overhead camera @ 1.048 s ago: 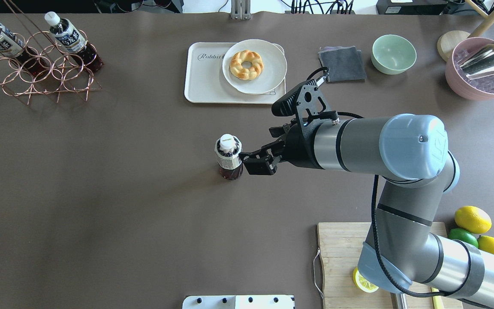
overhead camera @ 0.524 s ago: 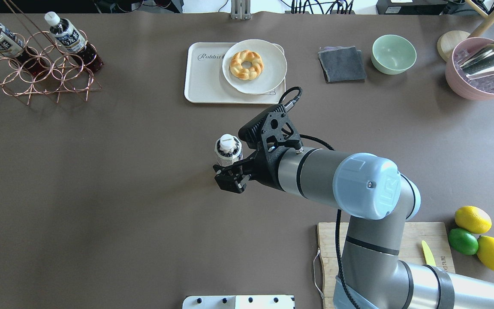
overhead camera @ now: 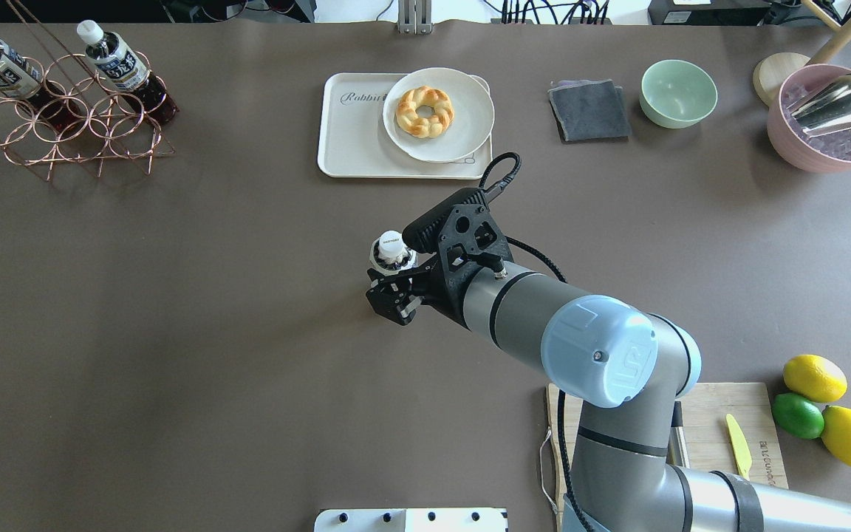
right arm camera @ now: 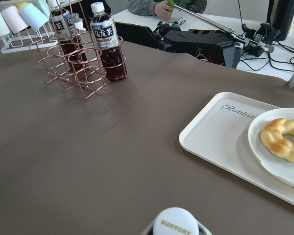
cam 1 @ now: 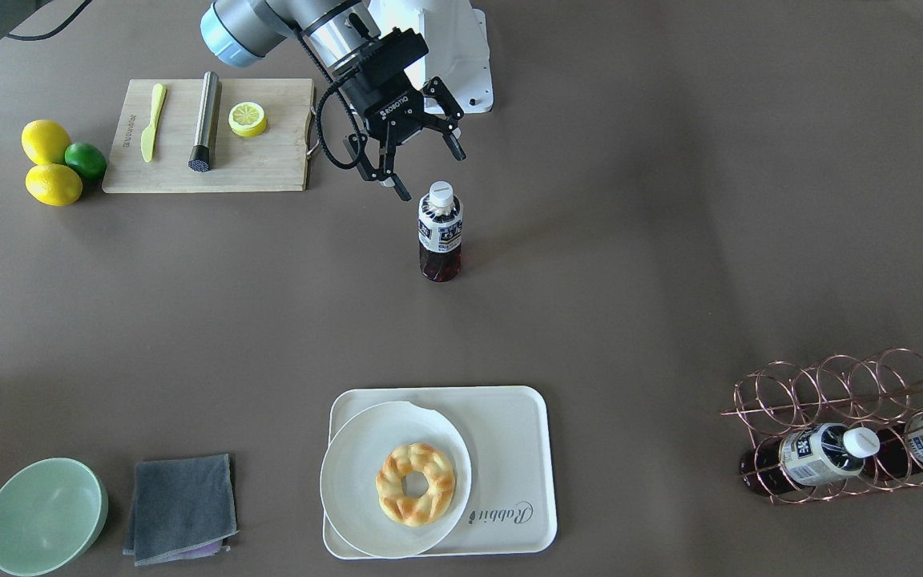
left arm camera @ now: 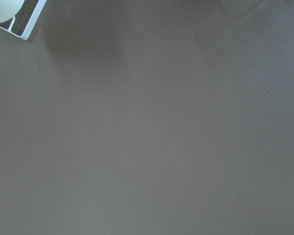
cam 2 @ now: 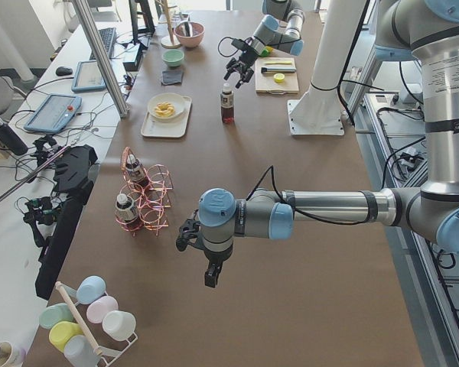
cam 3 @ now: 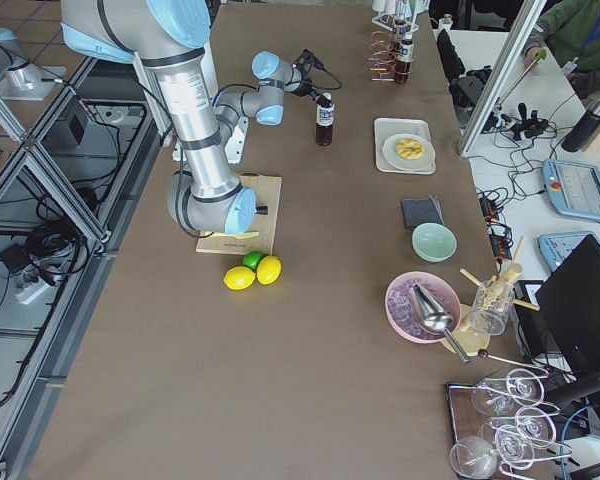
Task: Place tea on tray
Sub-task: 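Lower the right gripper around the bottle and close on it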
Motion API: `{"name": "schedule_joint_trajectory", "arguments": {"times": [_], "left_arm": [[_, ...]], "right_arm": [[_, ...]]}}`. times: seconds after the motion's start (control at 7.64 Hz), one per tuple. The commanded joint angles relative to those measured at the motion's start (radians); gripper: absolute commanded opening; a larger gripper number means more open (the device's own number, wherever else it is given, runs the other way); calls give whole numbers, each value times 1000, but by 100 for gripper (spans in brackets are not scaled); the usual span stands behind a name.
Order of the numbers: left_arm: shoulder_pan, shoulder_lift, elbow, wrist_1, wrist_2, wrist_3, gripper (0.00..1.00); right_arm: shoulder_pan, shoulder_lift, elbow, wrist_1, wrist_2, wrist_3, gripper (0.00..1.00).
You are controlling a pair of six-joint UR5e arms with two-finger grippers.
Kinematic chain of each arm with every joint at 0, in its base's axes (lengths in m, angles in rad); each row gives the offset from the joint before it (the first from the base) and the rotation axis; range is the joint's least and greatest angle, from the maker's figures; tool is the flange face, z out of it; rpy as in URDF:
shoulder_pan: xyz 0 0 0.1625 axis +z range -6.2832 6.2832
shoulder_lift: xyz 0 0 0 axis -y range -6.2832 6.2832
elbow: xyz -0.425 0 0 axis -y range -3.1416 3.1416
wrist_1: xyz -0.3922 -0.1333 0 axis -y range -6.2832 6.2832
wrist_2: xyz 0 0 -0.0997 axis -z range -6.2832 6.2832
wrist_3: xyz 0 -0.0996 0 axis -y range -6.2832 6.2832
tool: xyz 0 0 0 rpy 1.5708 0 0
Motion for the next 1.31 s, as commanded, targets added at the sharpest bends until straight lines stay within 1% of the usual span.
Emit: {"name": "schedule_joint_trajectory", "arguments": {"times": [0.0,0.13,1.18], "left_arm": [[-1,-2,1,0,0,0,98],[-1,-2,1,0,-2,0,98],[-1,0,-2,-6,-2,0,98]], "right_arm": [[-7,21,-22,1,-20,3,95],[-7,20,-22,-1,-20,1,90],[10,20,-43,1,-28,3,82]]}}
